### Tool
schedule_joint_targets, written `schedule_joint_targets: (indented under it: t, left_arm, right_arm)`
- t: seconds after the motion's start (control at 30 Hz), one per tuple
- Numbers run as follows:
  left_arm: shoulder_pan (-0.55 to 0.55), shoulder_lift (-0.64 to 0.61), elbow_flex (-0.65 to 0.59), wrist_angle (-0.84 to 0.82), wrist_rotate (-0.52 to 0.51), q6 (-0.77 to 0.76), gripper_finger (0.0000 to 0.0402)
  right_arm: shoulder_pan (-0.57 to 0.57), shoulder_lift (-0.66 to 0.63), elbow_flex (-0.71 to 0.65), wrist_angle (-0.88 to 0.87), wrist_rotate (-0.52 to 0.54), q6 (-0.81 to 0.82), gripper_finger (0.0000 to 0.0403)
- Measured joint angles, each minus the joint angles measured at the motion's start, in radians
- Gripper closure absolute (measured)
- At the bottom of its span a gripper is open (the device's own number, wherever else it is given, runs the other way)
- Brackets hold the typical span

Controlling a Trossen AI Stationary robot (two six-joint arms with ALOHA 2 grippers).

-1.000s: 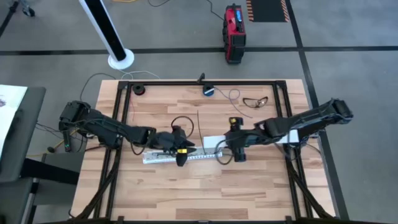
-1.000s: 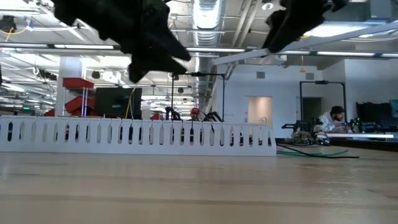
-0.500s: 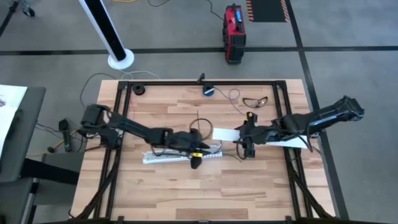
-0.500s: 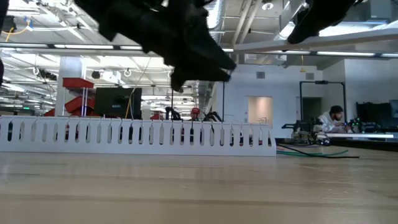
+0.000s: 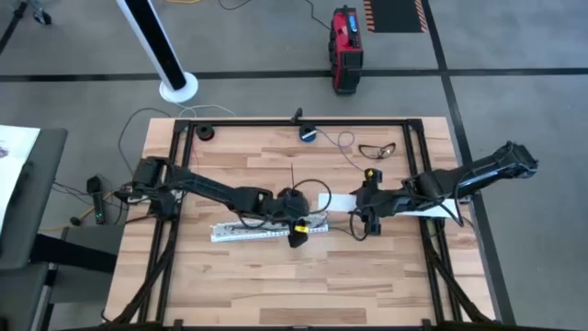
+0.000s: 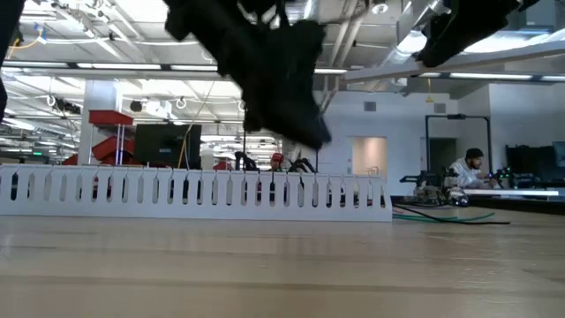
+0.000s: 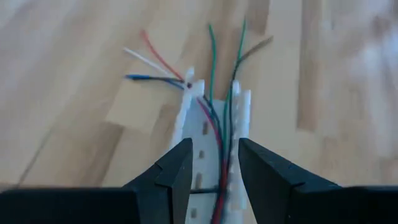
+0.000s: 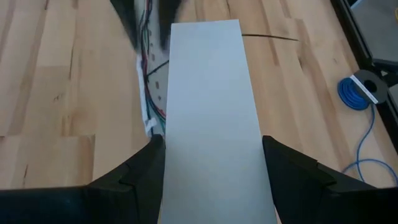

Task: Ziptie cables
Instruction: Close the white cable duct

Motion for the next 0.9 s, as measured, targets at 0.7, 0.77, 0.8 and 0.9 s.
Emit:
schedule_joint_targets:
  t: [0.7, 0.77, 0.8, 0.9]
  left_arm:
    - [-0.045, -0.174, -0.021, -0.021, 0.630, -0.109, 0.0243]
    - [-0.043, -0.159, -0.021, 0.043, 0.661, -0.133, 0.0228]
    - [-0.041, -0.157, -0.021, 0.066, 0.670, -0.148, 0.0220]
    - [-0.032, -0.158, -0.021, 0.082, 0.690, -0.159, 0.0200]
  right_arm:
    - [-0.031, -0.060, 0.001, 0.013, 0.040, -0.016, 0.0180]
    - [-0.043, -0.060, 0.001, 0.010, 0.040, -0.016, 0.0180]
    - [-0.047, -0.060, 0.001, 0.013, 0.040, -0.017, 0.0180]
    - [-0.065, -0.060, 0.001, 0.019, 0.038, -0.032, 0.0180]
